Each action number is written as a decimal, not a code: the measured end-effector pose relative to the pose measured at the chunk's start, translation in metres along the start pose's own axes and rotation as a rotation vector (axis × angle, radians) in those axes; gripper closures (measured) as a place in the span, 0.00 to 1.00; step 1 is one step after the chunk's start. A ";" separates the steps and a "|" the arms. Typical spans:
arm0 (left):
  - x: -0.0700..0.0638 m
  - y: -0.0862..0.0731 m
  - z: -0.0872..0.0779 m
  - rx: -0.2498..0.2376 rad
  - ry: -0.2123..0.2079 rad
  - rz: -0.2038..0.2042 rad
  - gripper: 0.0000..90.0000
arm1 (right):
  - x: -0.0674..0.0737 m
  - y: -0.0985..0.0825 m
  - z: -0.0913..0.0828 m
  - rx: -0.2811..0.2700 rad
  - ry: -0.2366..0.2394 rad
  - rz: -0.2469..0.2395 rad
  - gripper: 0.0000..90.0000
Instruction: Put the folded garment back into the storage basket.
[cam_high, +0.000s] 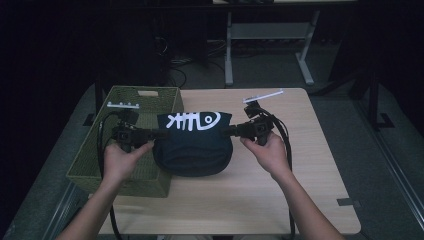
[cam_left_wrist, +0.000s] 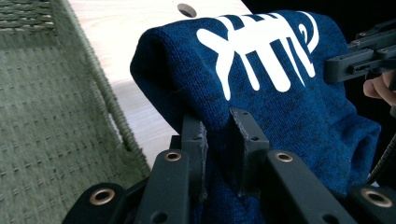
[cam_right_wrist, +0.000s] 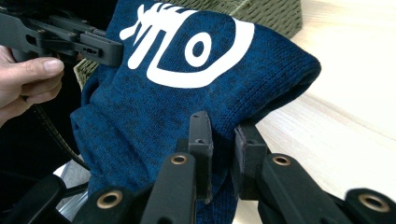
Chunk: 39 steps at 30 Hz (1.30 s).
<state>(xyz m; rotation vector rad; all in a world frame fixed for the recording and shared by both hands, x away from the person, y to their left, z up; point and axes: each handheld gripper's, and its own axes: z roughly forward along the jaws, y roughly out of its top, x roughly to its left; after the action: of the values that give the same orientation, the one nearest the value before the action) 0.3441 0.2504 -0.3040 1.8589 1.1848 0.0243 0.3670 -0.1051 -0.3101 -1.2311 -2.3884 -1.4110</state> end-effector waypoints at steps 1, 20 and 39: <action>0.002 0.000 -0.002 -0.001 -0.001 -0.003 0.86 | 0.001 0.002 0.001 0.003 0.003 -0.004 0.89; 0.032 0.004 -0.026 0.006 0.024 -0.038 0.86 | 0.017 0.026 0.034 0.037 0.027 0.002 0.89; 0.074 0.008 -0.055 0.010 0.070 -0.078 0.86 | 0.036 0.056 0.079 0.062 0.065 -0.002 0.89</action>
<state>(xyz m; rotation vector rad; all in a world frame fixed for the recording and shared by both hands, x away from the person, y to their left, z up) 0.3653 0.3402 -0.2966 1.8318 1.3069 0.0397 0.4048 -0.0093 -0.2993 -1.1509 -2.3715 -1.3450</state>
